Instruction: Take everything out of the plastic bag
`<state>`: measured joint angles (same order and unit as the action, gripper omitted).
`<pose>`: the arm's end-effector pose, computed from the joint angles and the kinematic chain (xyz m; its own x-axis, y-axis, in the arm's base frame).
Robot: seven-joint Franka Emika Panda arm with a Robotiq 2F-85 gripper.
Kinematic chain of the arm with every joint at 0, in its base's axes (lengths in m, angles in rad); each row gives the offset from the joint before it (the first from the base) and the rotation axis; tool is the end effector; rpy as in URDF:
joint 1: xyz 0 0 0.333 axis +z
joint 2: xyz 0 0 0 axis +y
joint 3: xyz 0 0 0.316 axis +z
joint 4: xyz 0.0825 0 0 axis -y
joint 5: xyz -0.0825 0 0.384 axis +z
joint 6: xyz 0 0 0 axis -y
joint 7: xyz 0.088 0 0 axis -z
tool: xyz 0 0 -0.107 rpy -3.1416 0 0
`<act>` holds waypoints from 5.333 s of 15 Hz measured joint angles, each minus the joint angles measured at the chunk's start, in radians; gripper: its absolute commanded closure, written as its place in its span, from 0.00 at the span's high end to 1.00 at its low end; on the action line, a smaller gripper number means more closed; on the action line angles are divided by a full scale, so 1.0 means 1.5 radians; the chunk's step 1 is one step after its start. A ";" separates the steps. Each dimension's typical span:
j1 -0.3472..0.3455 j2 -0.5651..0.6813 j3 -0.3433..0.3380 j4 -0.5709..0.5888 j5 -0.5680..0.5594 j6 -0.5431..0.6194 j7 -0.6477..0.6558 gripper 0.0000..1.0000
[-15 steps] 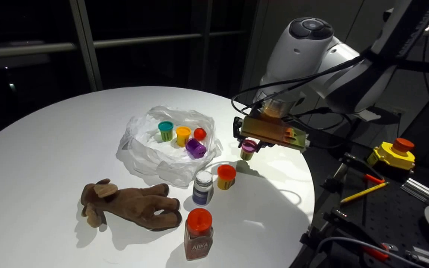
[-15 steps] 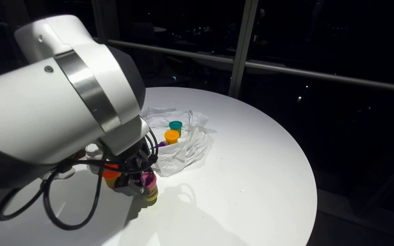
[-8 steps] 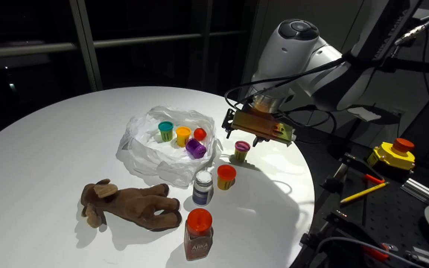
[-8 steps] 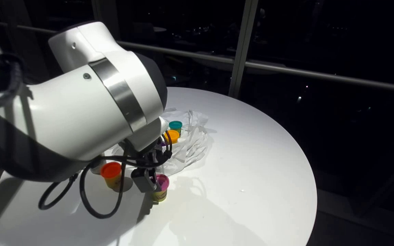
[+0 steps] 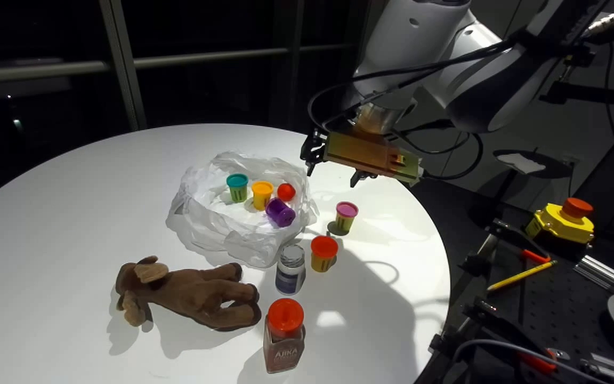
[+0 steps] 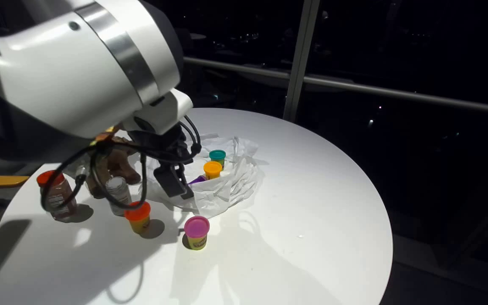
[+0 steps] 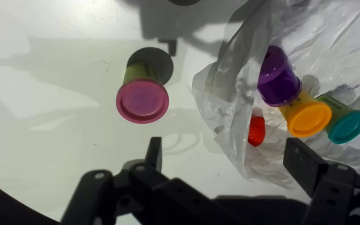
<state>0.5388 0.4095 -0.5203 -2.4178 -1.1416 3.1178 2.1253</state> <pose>0.4710 0.0720 0.1684 0.5551 -0.7453 0.3694 -0.7512 -0.6398 -0.1621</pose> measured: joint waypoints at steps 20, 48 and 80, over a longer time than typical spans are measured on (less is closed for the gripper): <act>-0.176 0.091 0.322 0.304 0.371 -0.319 -0.796 1.00; -0.174 0.430 0.265 0.714 0.616 -0.420 -1.039 0.29; -0.031 -0.209 0.276 -0.113 0.324 -0.348 -0.409 0.28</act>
<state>0.4923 0.0953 -0.1065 -2.5868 -0.6561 2.5965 1.5113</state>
